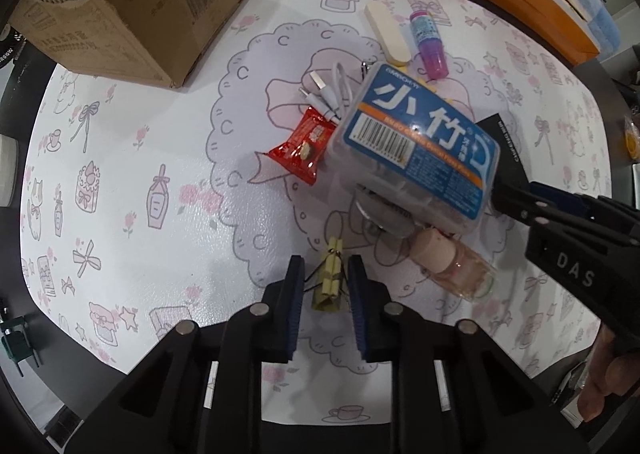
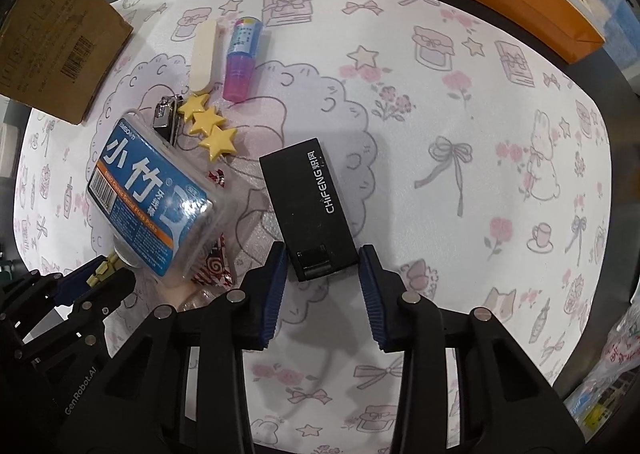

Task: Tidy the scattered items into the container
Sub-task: 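Close the right gripper on the power bank while the left gripper closes on the binder clip, then lift the power bank with the right tool while the left tool carries the clip toward the cardboard box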

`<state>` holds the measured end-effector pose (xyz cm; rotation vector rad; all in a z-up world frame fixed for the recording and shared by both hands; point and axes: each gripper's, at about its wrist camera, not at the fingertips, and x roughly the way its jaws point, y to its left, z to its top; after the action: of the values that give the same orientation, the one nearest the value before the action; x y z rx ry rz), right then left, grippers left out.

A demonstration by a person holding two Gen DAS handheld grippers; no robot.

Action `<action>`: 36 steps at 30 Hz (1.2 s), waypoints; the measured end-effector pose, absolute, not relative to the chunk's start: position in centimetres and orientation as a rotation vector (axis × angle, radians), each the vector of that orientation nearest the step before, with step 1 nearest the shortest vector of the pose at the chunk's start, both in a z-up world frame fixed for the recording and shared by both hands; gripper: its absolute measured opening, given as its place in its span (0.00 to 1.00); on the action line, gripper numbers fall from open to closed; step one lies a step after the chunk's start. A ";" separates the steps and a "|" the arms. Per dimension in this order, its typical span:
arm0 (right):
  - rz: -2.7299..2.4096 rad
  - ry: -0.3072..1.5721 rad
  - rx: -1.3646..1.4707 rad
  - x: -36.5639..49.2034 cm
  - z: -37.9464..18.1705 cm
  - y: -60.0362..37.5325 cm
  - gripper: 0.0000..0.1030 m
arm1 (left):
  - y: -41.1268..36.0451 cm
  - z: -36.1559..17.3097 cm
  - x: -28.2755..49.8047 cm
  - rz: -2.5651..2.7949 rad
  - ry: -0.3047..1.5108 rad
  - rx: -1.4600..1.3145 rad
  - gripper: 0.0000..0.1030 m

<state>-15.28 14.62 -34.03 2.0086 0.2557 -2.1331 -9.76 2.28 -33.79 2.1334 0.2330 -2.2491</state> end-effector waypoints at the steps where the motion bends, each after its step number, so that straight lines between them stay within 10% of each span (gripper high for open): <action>1: -2.135 0.255 2.013 -15.2 -33.9 14.5 0.36 | 2.3 -33.5 -9.8 -2.253 0.222 2.132 0.20; 36: -2.333 0.024 1.937 -9.2 -18.9 19.9 0.34 | 5.0 -18.7 -7.4 -2.477 0.040 2.074 0.13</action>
<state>-9.22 19.86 -18.95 1.9368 0.0240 -2.3328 -7.42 4.99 -18.68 2.0744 0.0399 -2.4771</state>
